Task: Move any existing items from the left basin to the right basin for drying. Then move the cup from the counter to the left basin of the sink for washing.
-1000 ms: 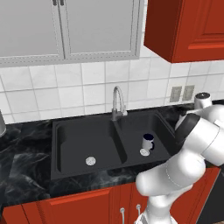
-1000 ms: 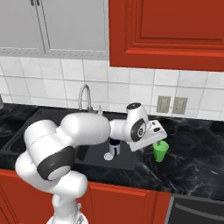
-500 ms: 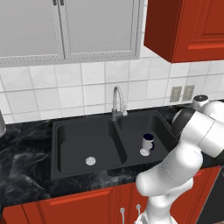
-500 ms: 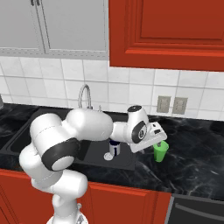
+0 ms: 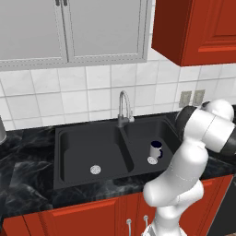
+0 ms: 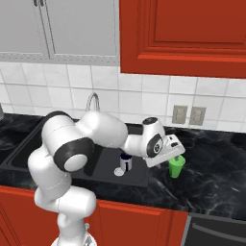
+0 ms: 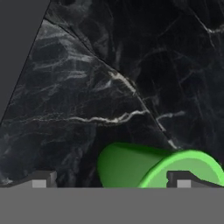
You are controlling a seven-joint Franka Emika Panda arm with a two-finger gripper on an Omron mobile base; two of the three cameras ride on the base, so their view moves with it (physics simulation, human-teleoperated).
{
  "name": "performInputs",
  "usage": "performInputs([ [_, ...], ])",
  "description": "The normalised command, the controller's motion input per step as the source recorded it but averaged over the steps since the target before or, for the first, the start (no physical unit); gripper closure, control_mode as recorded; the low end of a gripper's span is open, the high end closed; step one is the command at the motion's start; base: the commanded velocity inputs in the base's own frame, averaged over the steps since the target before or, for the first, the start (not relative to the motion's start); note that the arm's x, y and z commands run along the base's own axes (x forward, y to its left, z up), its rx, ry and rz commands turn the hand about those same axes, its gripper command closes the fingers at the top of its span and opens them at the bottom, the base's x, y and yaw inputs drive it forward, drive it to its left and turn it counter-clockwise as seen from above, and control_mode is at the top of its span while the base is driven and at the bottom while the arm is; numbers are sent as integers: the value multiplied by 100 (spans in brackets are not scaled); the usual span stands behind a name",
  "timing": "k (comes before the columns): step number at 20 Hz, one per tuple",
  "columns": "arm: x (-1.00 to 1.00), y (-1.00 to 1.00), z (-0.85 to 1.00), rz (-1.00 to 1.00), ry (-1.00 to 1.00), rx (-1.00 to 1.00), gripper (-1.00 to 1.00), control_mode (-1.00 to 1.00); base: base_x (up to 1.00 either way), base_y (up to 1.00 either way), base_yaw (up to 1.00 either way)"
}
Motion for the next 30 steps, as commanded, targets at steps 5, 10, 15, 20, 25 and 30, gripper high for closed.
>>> performInputs([
  [5, 9, -21, -3, 0, 0, 0, -100, -100, 0, 0, 0],
  [10, 1, -14, -6, 0, 0, 0, -100, -100, 0, 0, 0],
  [15, 0, -1, -6, 0, 0, 0, 100, -100, 0, 0, 0],
  [20, -1, 0, 0, 0, 0, 0, 100, -100, 0, 0, 0],
  [25, -17, 0, 0, 0, -1, 0, 100, -100, 0, 0, 0],
  [30, -61, 15, 6, 0, -9, 0, 100, -100, 0, 0, 0],
])
